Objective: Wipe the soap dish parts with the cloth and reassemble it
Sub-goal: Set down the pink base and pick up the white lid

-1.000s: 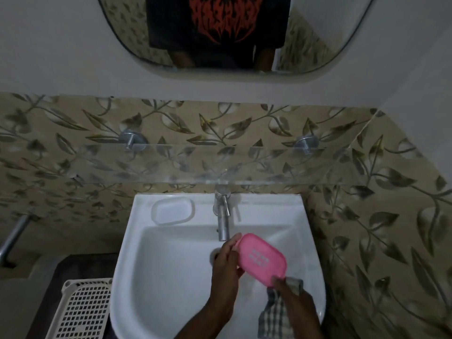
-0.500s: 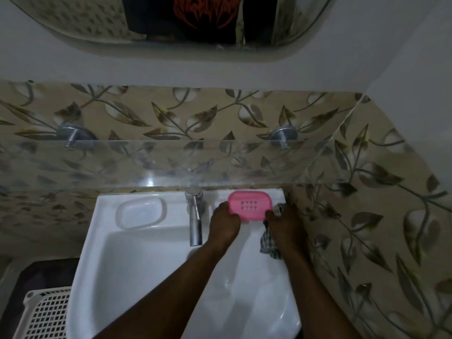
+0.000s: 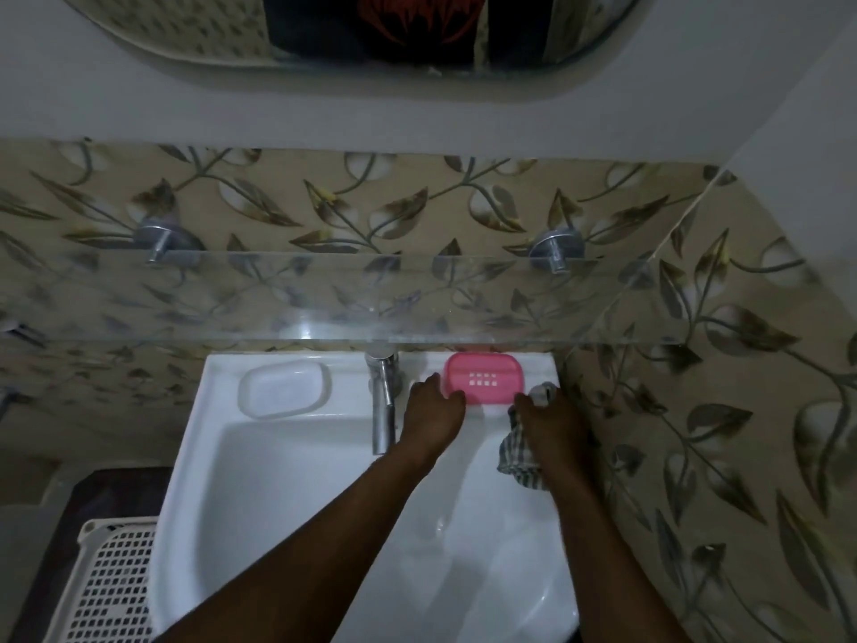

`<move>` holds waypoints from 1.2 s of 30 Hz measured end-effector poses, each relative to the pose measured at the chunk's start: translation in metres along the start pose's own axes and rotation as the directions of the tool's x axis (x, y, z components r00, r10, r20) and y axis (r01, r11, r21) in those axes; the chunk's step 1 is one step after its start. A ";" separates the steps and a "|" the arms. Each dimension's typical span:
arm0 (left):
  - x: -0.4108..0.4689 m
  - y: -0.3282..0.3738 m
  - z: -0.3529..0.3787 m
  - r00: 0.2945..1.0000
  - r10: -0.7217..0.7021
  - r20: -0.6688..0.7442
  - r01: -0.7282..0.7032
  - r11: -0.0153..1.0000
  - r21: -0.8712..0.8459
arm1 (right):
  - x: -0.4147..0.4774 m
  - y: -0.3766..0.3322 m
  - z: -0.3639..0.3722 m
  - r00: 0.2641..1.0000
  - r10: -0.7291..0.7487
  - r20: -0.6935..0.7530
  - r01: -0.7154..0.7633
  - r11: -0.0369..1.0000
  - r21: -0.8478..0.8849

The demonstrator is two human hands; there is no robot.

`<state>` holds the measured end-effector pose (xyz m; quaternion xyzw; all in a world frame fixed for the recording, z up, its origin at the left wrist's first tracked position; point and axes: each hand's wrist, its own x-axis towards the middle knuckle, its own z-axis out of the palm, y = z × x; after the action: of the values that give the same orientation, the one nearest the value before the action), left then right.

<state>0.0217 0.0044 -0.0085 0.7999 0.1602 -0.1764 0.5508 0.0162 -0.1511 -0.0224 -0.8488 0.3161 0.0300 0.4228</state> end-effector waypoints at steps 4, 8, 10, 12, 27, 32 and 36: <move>-0.051 -0.016 -0.047 0.978 0.202 -0.060 -0.203 0.979 -0.010 | -0.037 0.006 -0.016 0.995 0.026 0.096 -0.041 0.986 0.164; -0.082 -0.053 -0.111 0.939 0.296 -0.174 -0.300 0.954 0.008 | -0.080 0.019 -0.011 0.965 0.158 0.212 -0.205 0.953 0.222; -0.078 -0.073 -0.140 0.904 0.318 -0.286 -0.307 0.948 0.084 | -0.106 0.019 -0.008 0.942 0.180 0.282 -0.266 0.914 0.306; -0.065 -0.094 -0.167 0.839 0.343 -0.423 -0.270 0.936 0.224 | -0.130 0.017 -0.002 0.913 0.187 0.362 -0.315 0.887 0.337; 0.038 -0.140 -0.234 0.946 0.267 -0.184 -0.098 0.776 0.623 | -0.220 -0.001 0.017 0.902 0.115 0.416 -0.248 0.926 0.283; 0.022 -0.149 -0.234 0.910 0.333 -0.247 -0.251 0.916 0.313 | -0.228 0.011 0.012 0.915 0.148 0.376 -0.249 0.939 0.237; -0.010 -0.148 -0.231 0.880 0.391 -0.270 -0.330 0.912 0.243 | -0.227 0.013 0.005 0.919 0.147 0.366 -0.251 0.934 0.256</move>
<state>-0.0294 0.2713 -0.0493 0.8821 0.0756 0.0444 0.4629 -0.1712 -0.0372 0.0372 -0.7203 0.3244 0.1718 0.5886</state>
